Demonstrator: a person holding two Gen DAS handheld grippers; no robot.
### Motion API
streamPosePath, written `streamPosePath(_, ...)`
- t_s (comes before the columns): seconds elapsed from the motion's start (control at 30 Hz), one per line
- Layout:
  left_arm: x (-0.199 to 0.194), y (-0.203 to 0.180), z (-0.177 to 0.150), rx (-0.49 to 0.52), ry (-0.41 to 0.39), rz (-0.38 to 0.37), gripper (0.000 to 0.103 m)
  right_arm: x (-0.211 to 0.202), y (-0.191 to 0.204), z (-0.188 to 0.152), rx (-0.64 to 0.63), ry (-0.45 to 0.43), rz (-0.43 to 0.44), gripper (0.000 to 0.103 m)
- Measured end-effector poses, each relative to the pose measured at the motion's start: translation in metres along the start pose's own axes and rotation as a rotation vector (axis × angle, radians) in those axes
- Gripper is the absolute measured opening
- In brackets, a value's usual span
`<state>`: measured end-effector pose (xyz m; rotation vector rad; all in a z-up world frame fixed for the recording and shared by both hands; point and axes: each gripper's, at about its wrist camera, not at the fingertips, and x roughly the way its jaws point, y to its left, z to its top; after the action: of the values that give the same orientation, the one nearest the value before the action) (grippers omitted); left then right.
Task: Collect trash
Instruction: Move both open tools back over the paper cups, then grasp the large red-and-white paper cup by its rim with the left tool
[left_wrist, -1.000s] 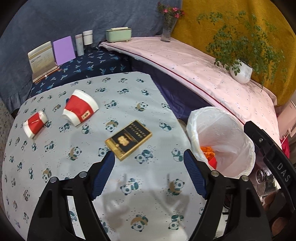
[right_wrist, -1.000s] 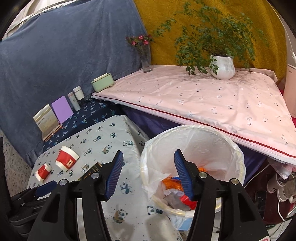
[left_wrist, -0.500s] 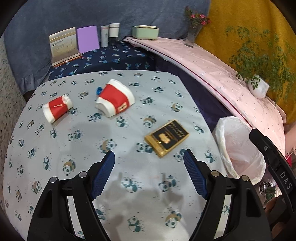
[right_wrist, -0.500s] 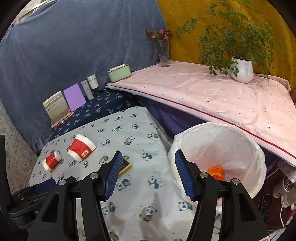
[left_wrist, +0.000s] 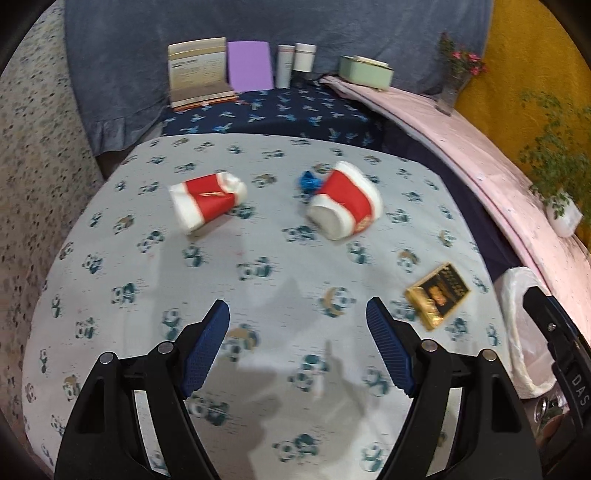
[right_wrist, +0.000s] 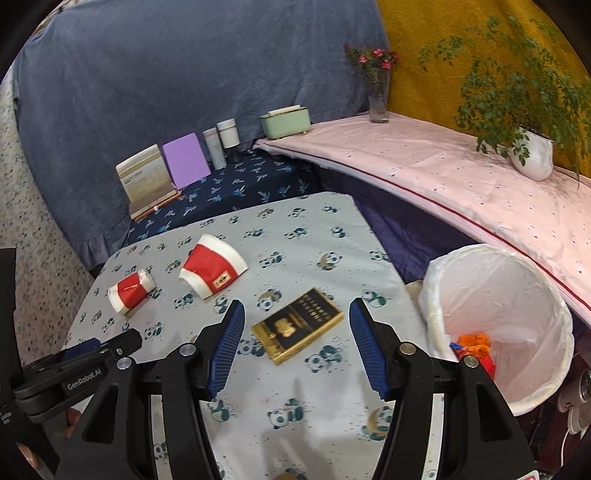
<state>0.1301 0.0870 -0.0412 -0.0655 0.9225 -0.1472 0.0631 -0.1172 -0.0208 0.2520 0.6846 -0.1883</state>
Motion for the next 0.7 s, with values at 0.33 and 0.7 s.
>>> streamPosePath(0.33, 0.021, 0.066, 0.015, -0.080, 0.009, 0.074, 0.073, 0.038, 0.048, -0.002, -0.067, 0.061, 0.048, 0.057)
streamPosePath(0.7, 0.056, 0.100, 0.041, -0.132, 0.029, 0.051, 0.073, 0.098, 0.099, 0.000, -0.121, 0.127, 0.092, 0.057)
